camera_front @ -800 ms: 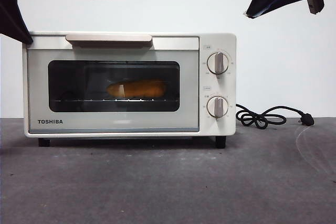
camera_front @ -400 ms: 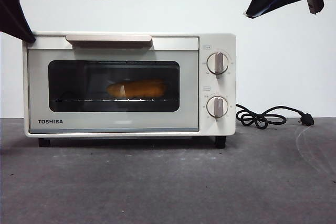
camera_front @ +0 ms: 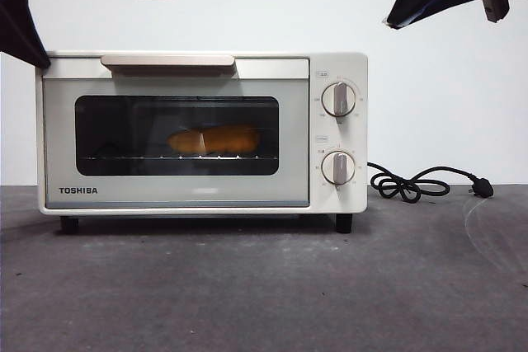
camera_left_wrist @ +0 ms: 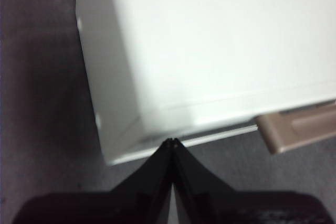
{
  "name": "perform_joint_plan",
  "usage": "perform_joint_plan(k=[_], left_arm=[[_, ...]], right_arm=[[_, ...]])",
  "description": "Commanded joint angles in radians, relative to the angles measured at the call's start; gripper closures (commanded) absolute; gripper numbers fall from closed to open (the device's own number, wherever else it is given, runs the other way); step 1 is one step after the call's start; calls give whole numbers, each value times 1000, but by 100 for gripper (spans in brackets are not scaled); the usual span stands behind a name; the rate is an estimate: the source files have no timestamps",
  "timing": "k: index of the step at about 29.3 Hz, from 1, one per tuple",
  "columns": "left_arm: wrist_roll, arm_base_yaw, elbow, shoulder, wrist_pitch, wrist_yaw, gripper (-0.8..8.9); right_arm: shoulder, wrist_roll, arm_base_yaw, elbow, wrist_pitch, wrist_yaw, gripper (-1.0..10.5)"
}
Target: Take the corn from the table,put the corn in the oven
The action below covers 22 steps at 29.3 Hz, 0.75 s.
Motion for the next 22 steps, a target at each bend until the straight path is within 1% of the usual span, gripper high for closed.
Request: perform_joint_plan(k=[1, 7, 13, 16, 18, 20, 22], left_arm=[[16, -25, 0, -43, -28, 3, 821], [16, -97, 0, -183, -109, 3, 821], [13, -227, 0, -336, -218, 0, 821], [-13, -285, 0, -389, -250, -26, 821], [-25, -316, 0, -415, -255, -61, 821], [-29, -336, 0, -431, -259, -85, 821], [-31, -346, 0, -439, -259, -84, 820]], right_arm=[[6, 6, 0, 0, 2, 0, 957], [6, 6, 0, 0, 4, 0, 957], [6, 6, 0, 1, 17, 0, 948], [6, 6, 0, 1, 38, 0, 948], [6, 6, 0, 1, 51, 0, 948], [6, 6, 0, 1, 60, 0, 948], [6, 6, 0, 1, 59, 0, 948]])
